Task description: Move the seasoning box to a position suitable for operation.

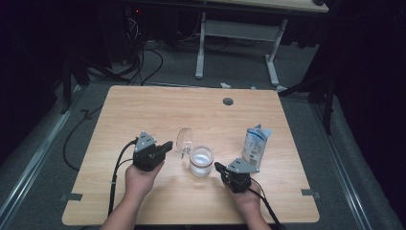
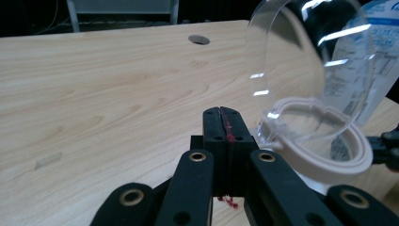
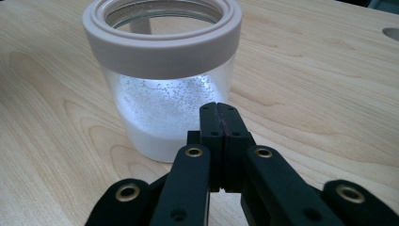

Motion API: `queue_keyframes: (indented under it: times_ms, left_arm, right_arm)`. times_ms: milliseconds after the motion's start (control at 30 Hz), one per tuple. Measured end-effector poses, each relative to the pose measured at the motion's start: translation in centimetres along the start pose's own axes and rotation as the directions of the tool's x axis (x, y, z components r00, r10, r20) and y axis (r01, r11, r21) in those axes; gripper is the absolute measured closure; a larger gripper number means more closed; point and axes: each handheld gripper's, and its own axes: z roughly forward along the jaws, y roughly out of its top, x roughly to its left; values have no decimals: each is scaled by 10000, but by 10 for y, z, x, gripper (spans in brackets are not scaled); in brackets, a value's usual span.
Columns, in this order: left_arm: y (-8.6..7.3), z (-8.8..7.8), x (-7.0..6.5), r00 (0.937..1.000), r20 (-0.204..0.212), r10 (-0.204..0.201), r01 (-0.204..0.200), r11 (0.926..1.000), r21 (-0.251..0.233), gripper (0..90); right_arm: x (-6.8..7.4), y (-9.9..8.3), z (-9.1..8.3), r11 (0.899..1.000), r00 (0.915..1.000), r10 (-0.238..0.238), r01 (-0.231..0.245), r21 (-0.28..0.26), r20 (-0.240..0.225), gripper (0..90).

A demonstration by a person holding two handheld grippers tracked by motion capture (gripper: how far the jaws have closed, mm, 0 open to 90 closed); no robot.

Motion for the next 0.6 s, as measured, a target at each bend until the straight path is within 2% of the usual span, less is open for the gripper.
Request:
queue_keyframes:
  times_ms: [267, 600]
  left_arm:
    - [2, 8, -14, 9997, 221, 108, -107, 9999, -36, 900]
    - [-1, 10, -19, 9995, 320, -17, 19, 10000, -57, 900]
  right_arm:
    - [2, 1, -1, 9999, 9999, -104, 104, -5, -60, 899]
    - [3, 1, 0, 9999, 9999, -103, 103, -71, -27, 899]
